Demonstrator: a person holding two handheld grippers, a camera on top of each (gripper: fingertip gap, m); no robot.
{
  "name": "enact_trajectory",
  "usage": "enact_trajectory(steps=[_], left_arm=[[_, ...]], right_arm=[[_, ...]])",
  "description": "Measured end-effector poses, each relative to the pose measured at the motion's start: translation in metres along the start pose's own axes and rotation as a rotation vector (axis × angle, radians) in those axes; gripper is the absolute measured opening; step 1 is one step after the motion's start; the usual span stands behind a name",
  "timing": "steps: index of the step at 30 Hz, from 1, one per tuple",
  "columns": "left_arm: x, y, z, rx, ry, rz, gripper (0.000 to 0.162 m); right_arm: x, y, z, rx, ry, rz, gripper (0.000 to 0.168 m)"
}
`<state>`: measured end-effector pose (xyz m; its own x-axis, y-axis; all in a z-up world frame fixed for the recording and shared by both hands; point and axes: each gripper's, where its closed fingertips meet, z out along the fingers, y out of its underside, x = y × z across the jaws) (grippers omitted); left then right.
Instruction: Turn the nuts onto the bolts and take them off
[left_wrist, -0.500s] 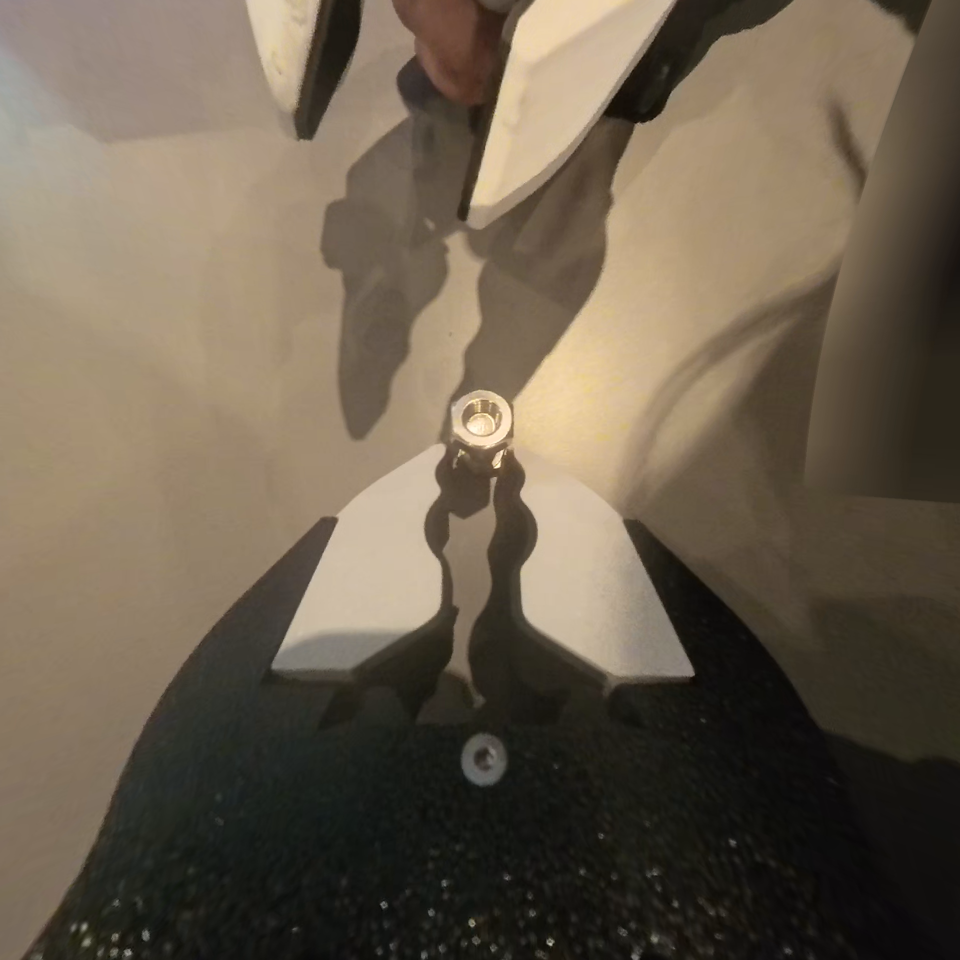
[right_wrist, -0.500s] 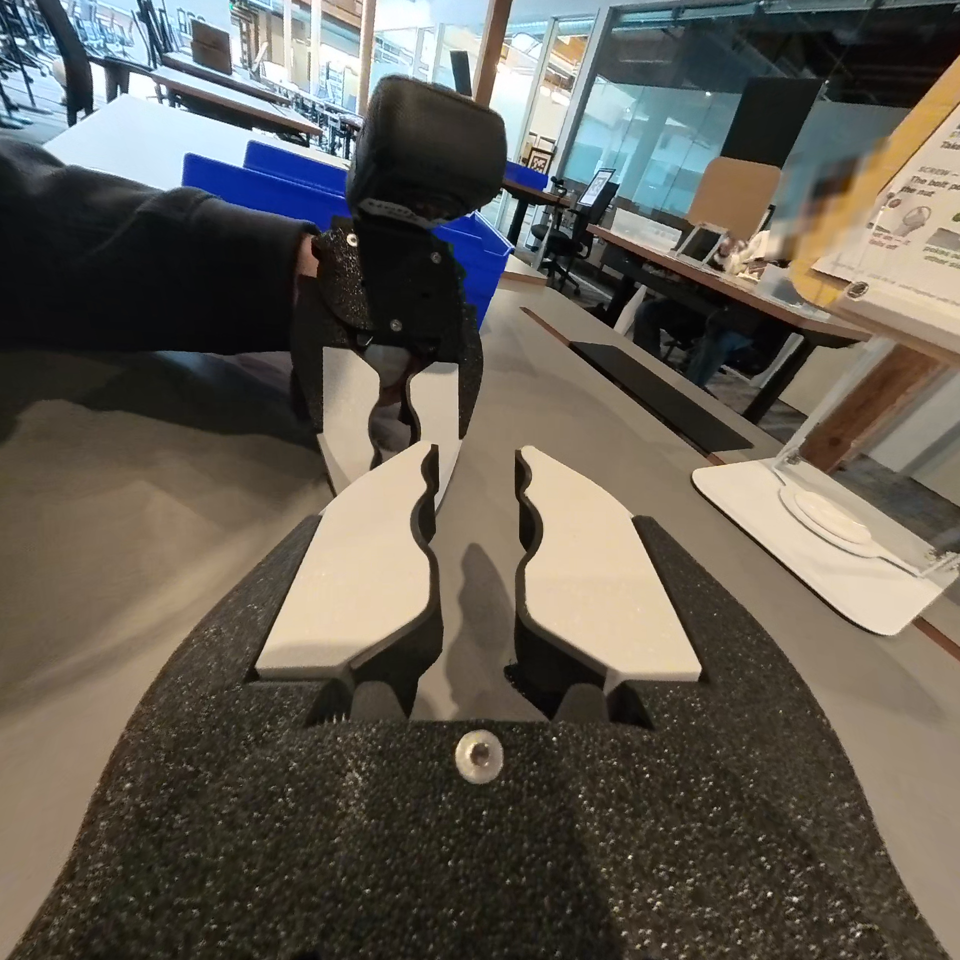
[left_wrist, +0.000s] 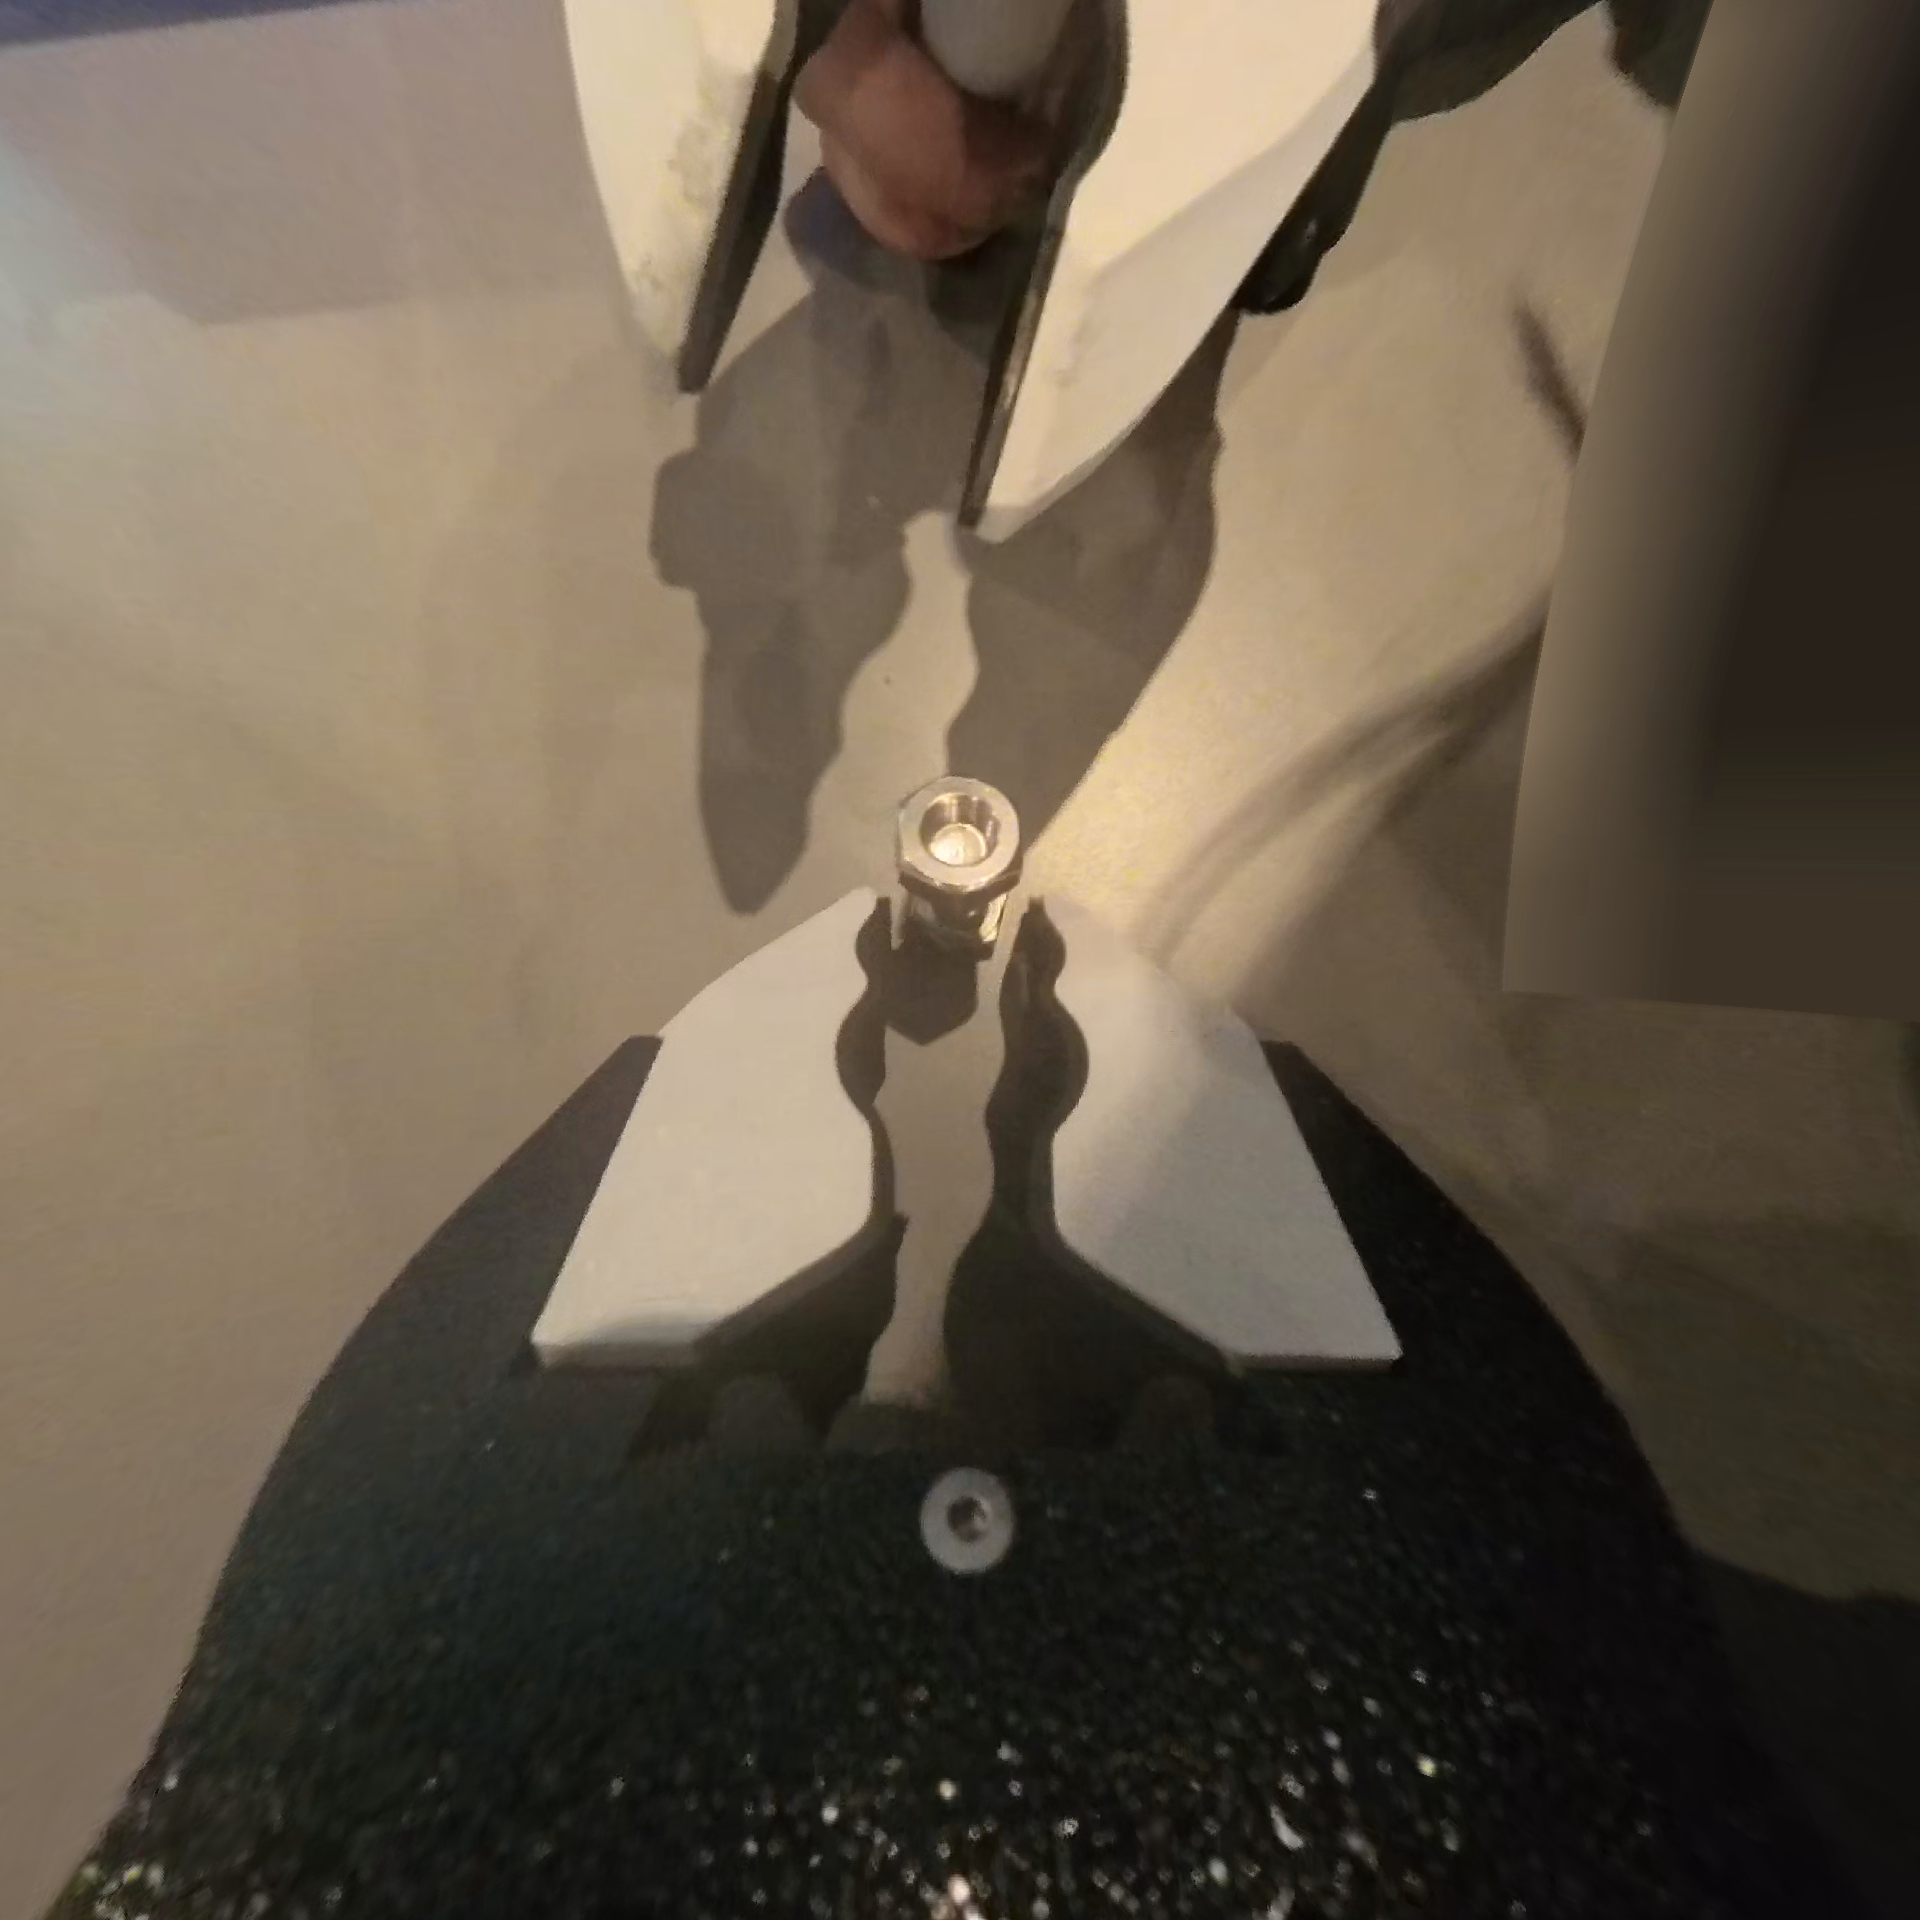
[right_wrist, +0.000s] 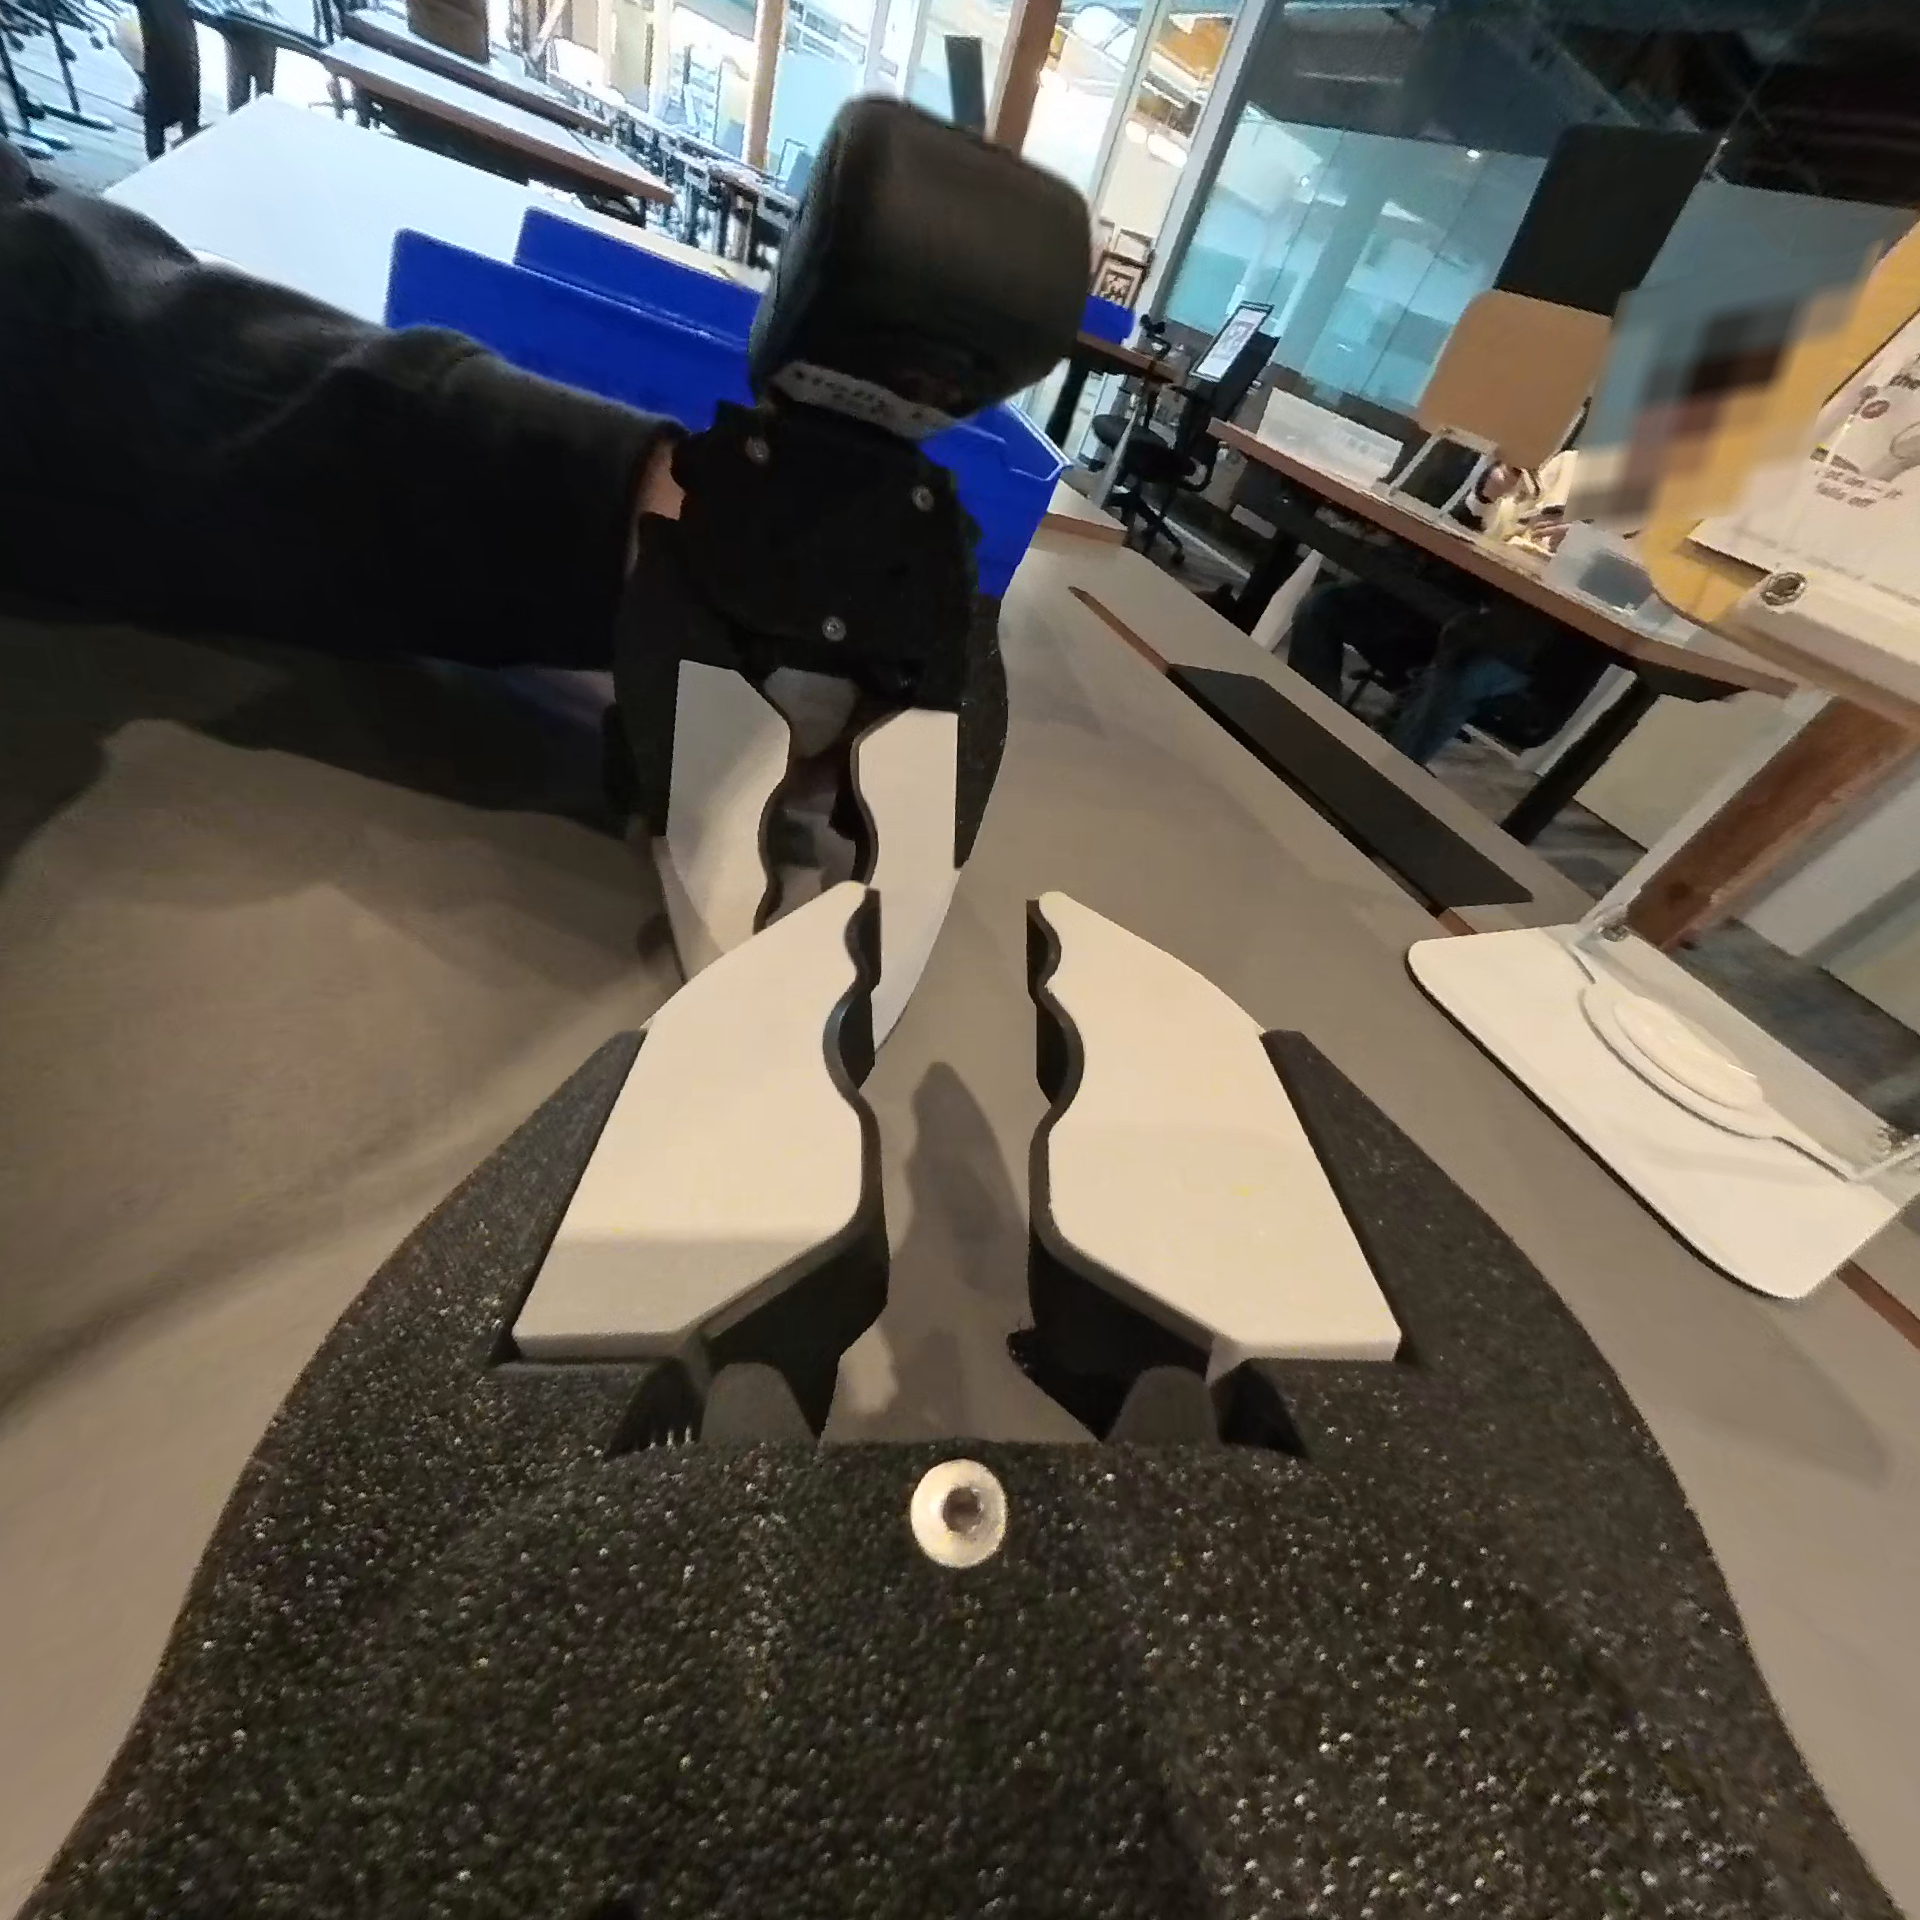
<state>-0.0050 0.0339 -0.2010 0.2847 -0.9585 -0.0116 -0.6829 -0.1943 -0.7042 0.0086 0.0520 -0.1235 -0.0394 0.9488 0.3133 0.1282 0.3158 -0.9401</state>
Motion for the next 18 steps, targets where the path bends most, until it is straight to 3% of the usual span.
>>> enact_trajectory(steps=[15,18], left_arm=[[-0.004,-0.001,0.002,0.003,-0.013,-0.018,0.016],[-0.004,-0.001,0.002,0.003,-0.015,-0.019,0.016]], right_arm=[[-0.013,0.005,0.005,-0.062,-0.118,0.06,0.023],[-0.019,0.011,0.008,-0.111,-0.167,0.073,0.016]])
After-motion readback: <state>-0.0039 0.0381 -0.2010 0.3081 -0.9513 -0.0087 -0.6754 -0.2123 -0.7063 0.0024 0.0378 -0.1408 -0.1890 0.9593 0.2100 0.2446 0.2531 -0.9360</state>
